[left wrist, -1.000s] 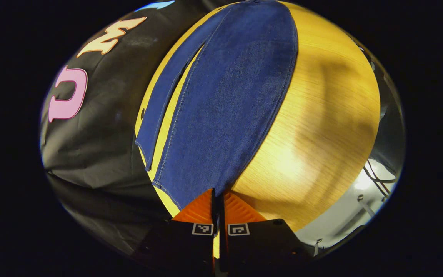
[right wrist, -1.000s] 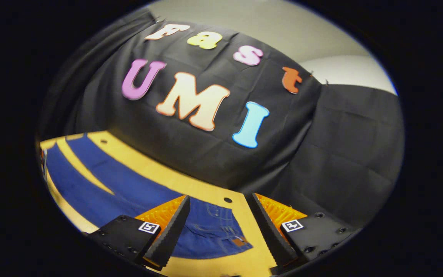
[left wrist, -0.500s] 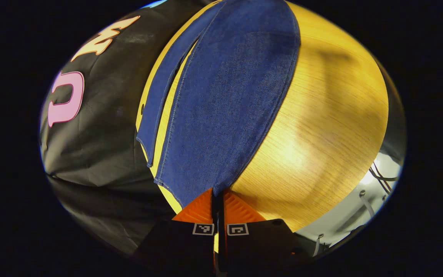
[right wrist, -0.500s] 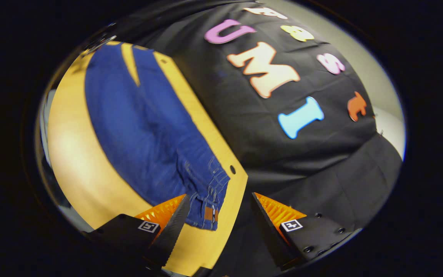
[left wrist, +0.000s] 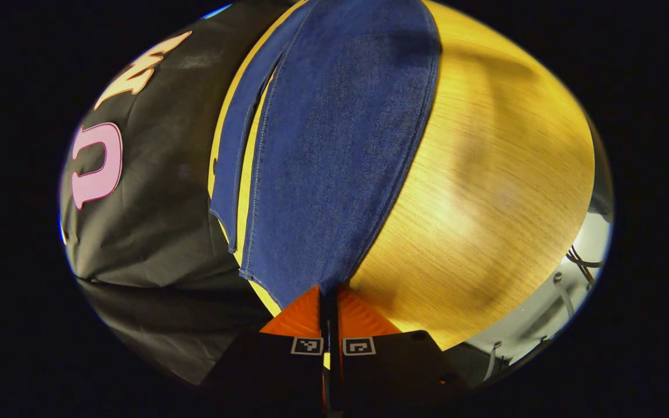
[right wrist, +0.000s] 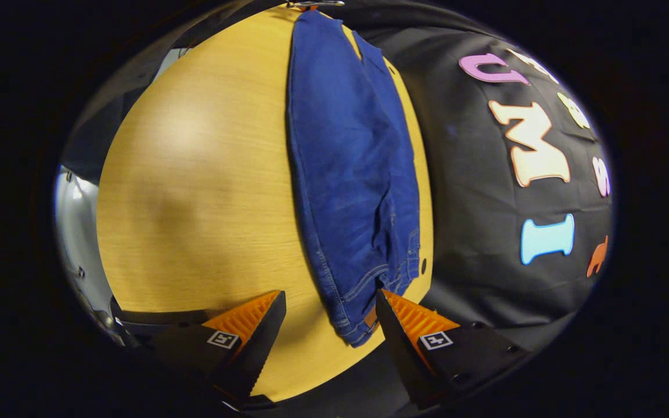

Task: Grasp the waist and the cuffs of the jeans and fold them to make the two legs overlap; first hold the waist and fold one-third of the jeans toward the cuffs, then hold the cuffs and fold the remaining one-third in the same direction to finish folding.

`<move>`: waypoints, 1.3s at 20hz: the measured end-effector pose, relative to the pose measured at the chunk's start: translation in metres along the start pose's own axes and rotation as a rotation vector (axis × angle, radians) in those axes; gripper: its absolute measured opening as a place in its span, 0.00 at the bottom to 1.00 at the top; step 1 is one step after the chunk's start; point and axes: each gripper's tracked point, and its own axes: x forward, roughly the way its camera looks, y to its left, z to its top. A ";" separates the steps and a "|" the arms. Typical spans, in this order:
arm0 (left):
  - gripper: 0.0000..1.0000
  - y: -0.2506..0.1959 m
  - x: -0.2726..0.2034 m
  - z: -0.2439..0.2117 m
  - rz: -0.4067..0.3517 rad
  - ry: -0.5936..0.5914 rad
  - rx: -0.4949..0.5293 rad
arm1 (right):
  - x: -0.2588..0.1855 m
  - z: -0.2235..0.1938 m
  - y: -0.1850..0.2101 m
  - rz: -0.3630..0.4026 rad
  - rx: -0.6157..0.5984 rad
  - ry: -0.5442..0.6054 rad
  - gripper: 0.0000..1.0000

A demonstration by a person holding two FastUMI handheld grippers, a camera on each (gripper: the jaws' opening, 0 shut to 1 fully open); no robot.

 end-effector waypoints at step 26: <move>0.00 0.064 -0.041 0.049 0.084 0.142 -0.390 | 0.013 -0.010 -0.110 -0.274 0.344 -0.010 0.05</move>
